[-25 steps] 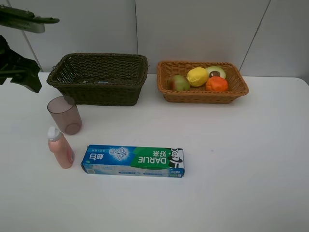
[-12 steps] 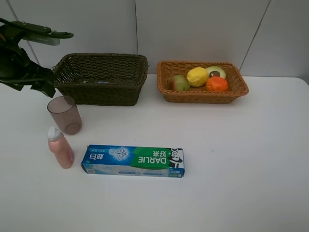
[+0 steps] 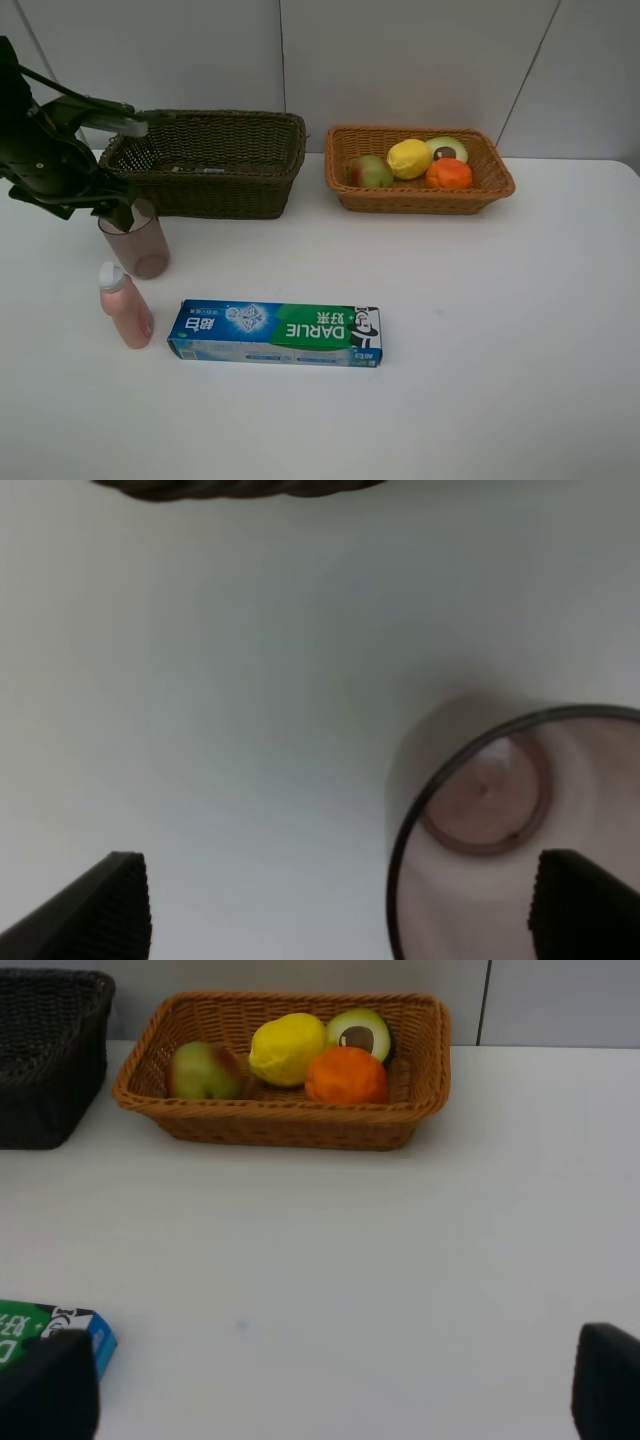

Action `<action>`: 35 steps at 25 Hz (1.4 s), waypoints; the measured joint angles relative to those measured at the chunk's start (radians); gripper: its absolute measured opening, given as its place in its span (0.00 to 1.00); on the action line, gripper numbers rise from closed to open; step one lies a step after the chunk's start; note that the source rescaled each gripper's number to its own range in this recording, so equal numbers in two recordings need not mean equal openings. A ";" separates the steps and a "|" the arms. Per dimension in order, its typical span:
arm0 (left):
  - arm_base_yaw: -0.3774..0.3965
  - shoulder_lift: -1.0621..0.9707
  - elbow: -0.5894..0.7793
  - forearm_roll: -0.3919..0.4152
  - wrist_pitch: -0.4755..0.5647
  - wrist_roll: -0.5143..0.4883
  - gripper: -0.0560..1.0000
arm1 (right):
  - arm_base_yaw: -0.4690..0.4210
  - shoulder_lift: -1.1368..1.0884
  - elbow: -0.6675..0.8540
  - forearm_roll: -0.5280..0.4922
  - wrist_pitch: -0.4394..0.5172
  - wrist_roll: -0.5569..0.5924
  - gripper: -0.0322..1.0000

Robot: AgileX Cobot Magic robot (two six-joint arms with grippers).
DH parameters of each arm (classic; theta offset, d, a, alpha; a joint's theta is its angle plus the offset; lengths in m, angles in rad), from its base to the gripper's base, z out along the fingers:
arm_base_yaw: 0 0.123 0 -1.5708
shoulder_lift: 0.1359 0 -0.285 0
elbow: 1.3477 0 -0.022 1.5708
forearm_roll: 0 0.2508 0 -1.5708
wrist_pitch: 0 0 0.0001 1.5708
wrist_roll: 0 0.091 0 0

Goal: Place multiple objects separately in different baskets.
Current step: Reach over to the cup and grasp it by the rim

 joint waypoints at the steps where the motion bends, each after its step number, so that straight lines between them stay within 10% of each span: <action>1: 0.000 0.013 0.000 -0.003 -0.007 0.000 1.00 | 0.000 0.000 0.000 0.000 0.000 0.000 1.00; 11: 0.000 0.083 0.000 -0.019 -0.036 0.000 0.97 | 0.000 0.000 0.000 0.000 0.000 0.000 1.00; 21: 0.000 0.088 0.000 -0.062 -0.043 0.000 0.14 | 0.000 0.000 0.000 0.000 0.000 0.000 1.00; 35: 0.000 0.088 0.000 -0.095 -0.045 0.000 0.14 | 0.000 0.000 0.000 0.000 0.000 0.000 1.00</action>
